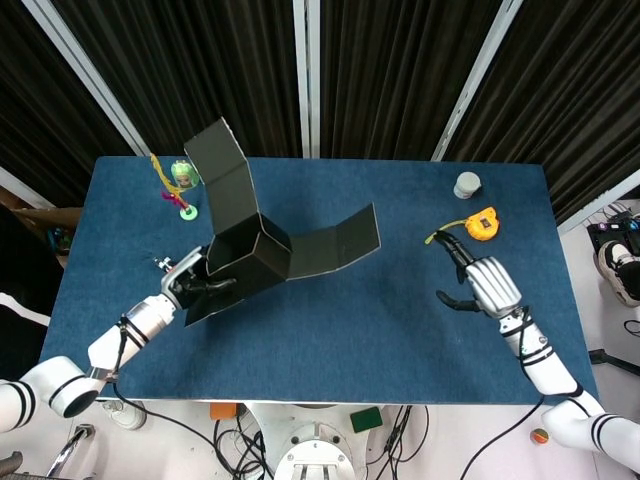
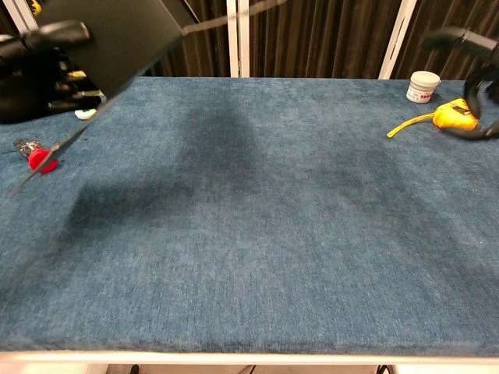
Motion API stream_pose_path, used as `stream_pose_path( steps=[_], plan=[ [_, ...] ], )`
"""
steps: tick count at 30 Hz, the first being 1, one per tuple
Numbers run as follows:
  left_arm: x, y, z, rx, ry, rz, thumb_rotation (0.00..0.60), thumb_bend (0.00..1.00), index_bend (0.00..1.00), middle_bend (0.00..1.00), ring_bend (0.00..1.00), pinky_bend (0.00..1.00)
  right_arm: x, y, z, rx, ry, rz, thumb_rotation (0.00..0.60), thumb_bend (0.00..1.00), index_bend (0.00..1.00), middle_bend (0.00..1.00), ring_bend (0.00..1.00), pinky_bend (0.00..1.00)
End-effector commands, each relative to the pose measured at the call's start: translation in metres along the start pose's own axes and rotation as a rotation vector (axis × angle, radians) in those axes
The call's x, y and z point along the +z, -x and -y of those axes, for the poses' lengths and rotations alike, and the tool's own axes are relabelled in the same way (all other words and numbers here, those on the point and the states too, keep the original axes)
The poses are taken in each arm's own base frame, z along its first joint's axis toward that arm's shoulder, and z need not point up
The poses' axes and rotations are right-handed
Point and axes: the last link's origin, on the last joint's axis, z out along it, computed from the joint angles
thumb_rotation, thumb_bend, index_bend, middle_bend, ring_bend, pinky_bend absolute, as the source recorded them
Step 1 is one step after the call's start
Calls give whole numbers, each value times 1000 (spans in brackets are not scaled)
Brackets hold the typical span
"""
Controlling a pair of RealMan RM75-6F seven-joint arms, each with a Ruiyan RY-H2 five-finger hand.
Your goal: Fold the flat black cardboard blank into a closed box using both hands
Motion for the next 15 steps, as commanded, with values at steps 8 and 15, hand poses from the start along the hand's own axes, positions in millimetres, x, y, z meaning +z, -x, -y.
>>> stream_pose_path(
  steps=[8, 15],
  plan=[
    [16, 18, 3, 10, -39, 42, 600, 136, 255, 252, 530, 894, 55, 41, 85, 66, -301, 55, 600, 278, 0, 123, 645, 1000],
    [24, 23, 15, 80, -79, 64, 600, 136, 254, 252, 530, 894, 81, 30, 124, 41, -383, -81, 600, 257, 0, 124, 657, 1000]
  ],
)
